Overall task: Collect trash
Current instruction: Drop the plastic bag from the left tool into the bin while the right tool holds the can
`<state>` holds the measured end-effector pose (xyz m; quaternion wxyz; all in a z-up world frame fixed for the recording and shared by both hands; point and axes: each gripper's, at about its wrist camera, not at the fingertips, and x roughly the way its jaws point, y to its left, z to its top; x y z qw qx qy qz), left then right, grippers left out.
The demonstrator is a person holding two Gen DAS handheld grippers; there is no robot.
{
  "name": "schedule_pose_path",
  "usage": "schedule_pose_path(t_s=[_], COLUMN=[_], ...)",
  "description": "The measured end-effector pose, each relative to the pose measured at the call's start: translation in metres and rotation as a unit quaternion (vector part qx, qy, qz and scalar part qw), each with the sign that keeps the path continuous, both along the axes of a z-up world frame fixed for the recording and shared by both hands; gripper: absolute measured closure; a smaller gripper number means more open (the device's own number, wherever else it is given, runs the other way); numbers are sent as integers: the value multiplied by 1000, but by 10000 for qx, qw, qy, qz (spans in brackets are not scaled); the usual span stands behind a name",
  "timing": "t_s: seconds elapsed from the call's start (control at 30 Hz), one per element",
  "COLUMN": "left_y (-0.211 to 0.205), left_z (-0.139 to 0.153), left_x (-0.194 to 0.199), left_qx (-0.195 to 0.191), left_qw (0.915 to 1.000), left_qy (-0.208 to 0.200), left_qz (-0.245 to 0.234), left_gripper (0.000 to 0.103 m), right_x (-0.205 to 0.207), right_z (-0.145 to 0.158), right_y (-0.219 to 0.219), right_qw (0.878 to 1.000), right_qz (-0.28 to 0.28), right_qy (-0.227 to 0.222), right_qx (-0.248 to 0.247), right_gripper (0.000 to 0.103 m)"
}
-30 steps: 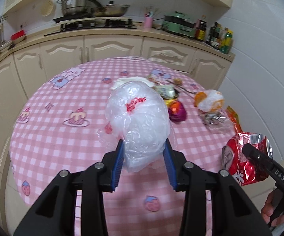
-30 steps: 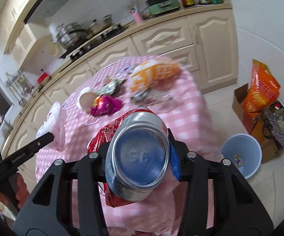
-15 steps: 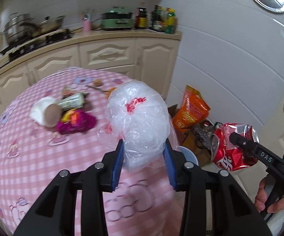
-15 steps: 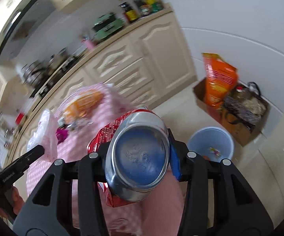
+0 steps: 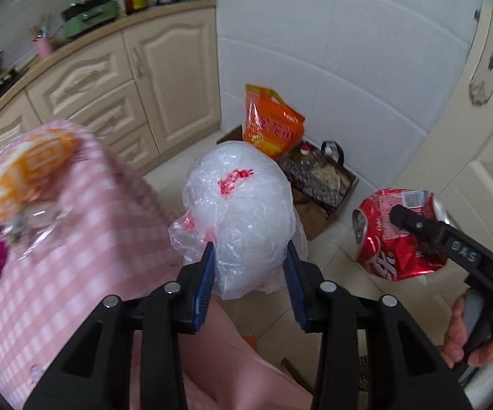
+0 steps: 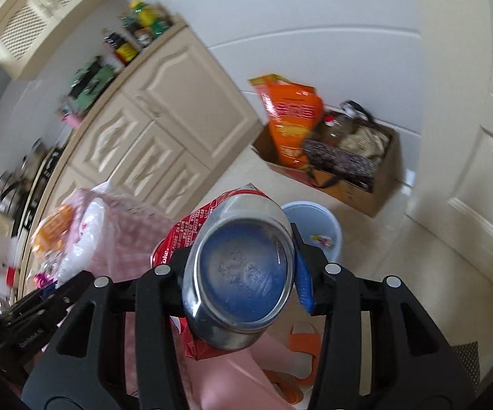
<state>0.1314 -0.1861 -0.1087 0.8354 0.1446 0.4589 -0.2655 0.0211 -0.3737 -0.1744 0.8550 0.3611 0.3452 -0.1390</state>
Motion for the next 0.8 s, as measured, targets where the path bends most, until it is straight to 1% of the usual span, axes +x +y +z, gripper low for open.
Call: schedule_pose_path(t_s=[0.1, 0.2, 0.23, 0.3, 0.33, 0.37, 0.4, 0.43, 0.5, 0.57, 0.7, 0.8], left_y=[-26, -42, -49, -58, -63, -68, -70, -73, -77, -76, -68, -59], left_z=[-21, -38, -44, -52, -56, -60, -65, -69, -77, -84, -89, -85], left_x=[12, 32, 39, 46, 50, 55, 60, 62, 67, 70, 78, 81], left_qx=[182, 158, 108, 88, 87, 93, 109, 99, 104, 204, 285, 350], left_qw=[9997, 9983, 9976, 9973, 9974, 9974, 9969, 9963, 9945, 9933, 9926, 9930], left_qy=[153, 551, 685, 727, 708, 707, 773, 846, 1041, 1131, 1146, 1049], left_qz=[-81, -92, -87, -69, -29, 21, 69, 82, 76, 107, 267, 406], left_gripper=[64, 64, 62, 60, 55, 43, 39, 36, 36, 36, 36, 36], right_x=[0, 3, 5, 8, 11, 13, 15, 17, 21, 27, 41, 55], right_z=[-9, -16, -17, -22, -24, -27, -29, -31, -34, -40, -48, -48], right_y=[-13, -27, -32, -39, -42, -46, -47, -50, -53, -56, -56, -53], right_qw=[9999, 9995, 9993, 9990, 9988, 9986, 9984, 9983, 9980, 9976, 9972, 9974], right_qz=[-96, -189, -216, -249, -258, -268, -272, -273, -271, -258, -146, -8], right_qy=[118, 246, 290, 358, 385, 427, 454, 486, 529, 583, 661, 667], right_qx=[62, 96, 102, 128, 152, 182, 188, 192, 221, 253, 306, 266], right_gripper=[59, 59, 59, 59, 59, 59, 59, 59, 59, 59, 59, 59])
